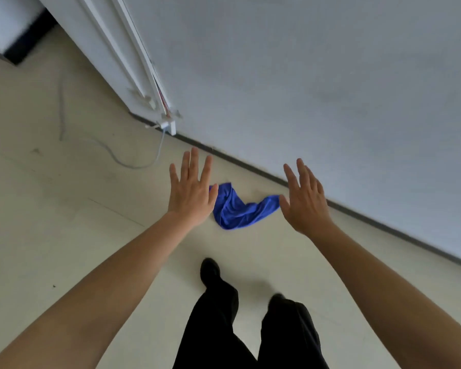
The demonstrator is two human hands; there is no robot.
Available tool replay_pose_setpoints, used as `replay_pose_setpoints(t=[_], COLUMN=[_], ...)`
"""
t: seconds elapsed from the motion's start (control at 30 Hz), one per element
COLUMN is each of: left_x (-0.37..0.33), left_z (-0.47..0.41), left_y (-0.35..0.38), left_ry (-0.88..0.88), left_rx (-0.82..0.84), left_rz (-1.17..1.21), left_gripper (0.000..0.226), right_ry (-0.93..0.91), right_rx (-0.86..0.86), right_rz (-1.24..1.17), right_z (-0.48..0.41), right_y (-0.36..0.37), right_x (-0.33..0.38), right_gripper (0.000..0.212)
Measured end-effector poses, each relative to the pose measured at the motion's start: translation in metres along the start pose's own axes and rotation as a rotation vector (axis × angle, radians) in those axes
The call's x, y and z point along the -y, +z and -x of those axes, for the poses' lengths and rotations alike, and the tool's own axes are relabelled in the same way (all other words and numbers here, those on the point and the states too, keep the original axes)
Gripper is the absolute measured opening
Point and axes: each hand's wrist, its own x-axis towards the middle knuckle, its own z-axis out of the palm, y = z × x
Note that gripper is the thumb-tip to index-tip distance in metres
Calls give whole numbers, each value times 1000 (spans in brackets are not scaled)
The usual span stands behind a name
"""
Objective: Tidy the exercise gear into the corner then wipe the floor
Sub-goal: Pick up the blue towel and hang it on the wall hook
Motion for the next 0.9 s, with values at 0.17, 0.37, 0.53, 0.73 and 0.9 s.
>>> replay_pose_setpoints(t=[0.17,0.37,0.53,0.73,0.9], left_x=[8,12,5,-9,-3], left_z=[-37,-56,-79,-101,-91], left_y=[143,392,567,685,710], left_ry=[45,77,222,179,66], left_rx=[125,376,540,499,349], left_rz=[128,65,-30,-52,8], left_gripper=[69,65,58,61,31], right_ry=[51,5,-191,-122,-179], right_rx=[140,470,678,669,713], right_rz=[-54,-18,76,-73,5], right_z=[-24,-48,-58,-79,-78], right_y=[140,375,545,670,696], right_x=[-17,-55,-79,-85,-86], right_gripper=[67,65,67,92,68])
